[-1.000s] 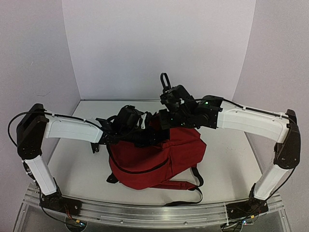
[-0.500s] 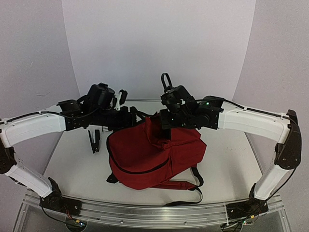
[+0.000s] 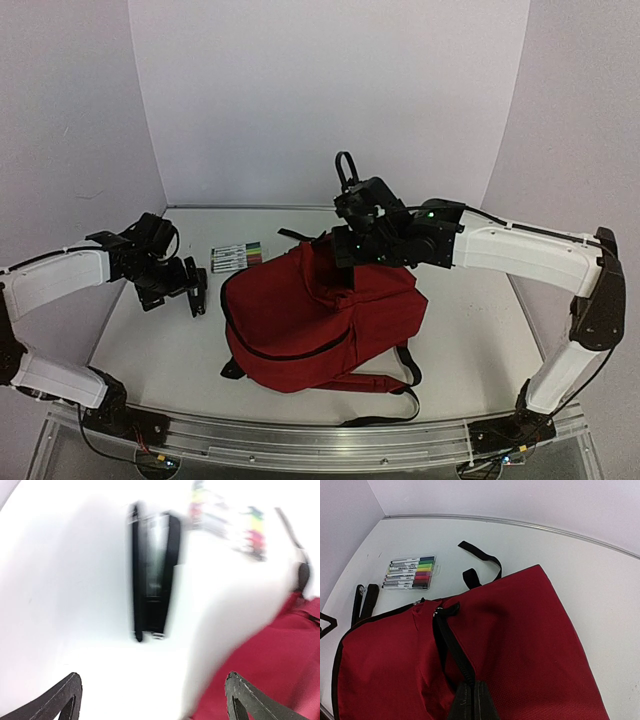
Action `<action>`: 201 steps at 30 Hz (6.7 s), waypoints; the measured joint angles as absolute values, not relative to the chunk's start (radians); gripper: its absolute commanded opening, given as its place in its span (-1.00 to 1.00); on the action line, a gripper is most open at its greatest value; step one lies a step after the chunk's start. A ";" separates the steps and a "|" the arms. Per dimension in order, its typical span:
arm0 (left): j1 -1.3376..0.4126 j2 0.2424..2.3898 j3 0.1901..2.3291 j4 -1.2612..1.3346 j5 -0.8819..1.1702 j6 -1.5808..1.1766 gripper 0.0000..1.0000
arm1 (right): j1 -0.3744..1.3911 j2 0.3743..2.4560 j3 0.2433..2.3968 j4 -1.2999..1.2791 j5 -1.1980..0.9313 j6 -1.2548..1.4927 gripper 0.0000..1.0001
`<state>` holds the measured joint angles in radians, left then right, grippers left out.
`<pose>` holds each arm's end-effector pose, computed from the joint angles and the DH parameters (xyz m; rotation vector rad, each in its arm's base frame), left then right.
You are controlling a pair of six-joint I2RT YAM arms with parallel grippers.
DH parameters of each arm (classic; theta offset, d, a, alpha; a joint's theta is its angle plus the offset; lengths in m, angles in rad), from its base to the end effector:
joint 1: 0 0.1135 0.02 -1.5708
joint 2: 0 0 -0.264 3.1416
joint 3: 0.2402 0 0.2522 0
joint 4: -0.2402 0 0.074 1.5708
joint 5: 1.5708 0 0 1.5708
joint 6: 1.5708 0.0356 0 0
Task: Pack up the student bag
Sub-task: Pick up the stationery from the center of the board, then place the stationery in the student bag, then adjust the student bag at the center of the board.
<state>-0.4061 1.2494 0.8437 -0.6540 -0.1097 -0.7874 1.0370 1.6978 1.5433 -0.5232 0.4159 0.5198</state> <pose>0.2210 -0.0908 0.2270 -0.5386 2.5908 -0.2683 0.2097 0.3265 0.3301 -0.3478 2.1840 0.4091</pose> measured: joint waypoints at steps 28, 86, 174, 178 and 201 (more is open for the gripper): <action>-0.366 1.733 0.960 -0.494 -0.073 -0.630 -0.28 | 1.037 1.698 1.542 -0.523 0.398 0.529 -1.00; -0.833 1.611 1.249 -0.480 0.652 -0.692 -0.62 | 1.037 1.698 1.542 -0.521 0.362 0.524 -1.00; -0.911 1.653 1.235 -0.291 0.192 -0.815 0.45 | 1.091 1.692 1.535 -0.407 0.254 0.558 -1.00; -0.907 1.567 1.222 -0.410 0.160 -0.790 0.52 | 1.109 1.688 1.535 -0.354 0.201 0.570 -1.00; -0.567 1.334 1.254 -0.573 0.309 -0.576 0.65 | 1.044 1.686 1.468 -0.445 0.315 0.584 -1.00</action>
<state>-0.5674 1.3339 1.2537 -0.5730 0.3091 -0.5764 1.0444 1.6856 1.4678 -0.4449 0.3154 0.5843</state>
